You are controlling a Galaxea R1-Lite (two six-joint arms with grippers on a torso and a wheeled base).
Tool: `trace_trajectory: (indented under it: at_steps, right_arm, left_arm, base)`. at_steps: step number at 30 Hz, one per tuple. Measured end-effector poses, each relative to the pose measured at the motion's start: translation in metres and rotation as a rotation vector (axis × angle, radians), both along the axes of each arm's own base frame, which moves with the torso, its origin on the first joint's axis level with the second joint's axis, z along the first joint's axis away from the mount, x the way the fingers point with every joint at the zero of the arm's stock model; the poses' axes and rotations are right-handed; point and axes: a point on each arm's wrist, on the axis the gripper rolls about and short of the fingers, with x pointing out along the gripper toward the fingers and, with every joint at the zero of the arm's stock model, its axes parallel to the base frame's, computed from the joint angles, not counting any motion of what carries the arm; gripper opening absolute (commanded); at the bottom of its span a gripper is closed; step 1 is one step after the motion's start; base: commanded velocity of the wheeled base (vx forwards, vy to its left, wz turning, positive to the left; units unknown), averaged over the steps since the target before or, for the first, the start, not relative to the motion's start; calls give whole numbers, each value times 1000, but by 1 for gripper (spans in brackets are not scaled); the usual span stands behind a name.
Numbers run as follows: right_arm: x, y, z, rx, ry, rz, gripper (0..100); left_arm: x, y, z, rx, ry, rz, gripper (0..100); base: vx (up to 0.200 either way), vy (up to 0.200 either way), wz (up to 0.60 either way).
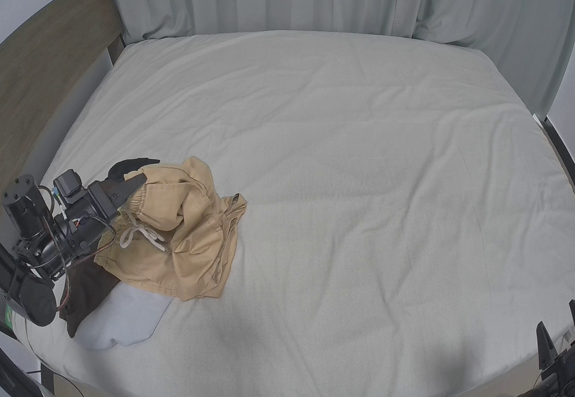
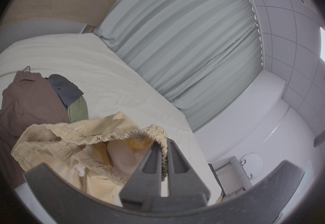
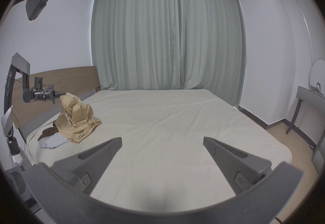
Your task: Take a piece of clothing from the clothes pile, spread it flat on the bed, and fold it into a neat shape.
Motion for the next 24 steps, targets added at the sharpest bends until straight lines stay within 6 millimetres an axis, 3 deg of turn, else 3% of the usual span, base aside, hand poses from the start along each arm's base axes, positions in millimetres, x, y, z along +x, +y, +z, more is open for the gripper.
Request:
trace_trajectory:
  at_steps: [11,24]
  right_arm:
    - [0,0,0,0,0,0,100]
    - [0,0,0,1,0,0,100]
  left_arm:
    - [-14,-9,15,-102,-8,53,0]
    - [-27,-40,34,-234,-55,249,0]
  base:
    - [0,0,0]
    - [0,0,0]
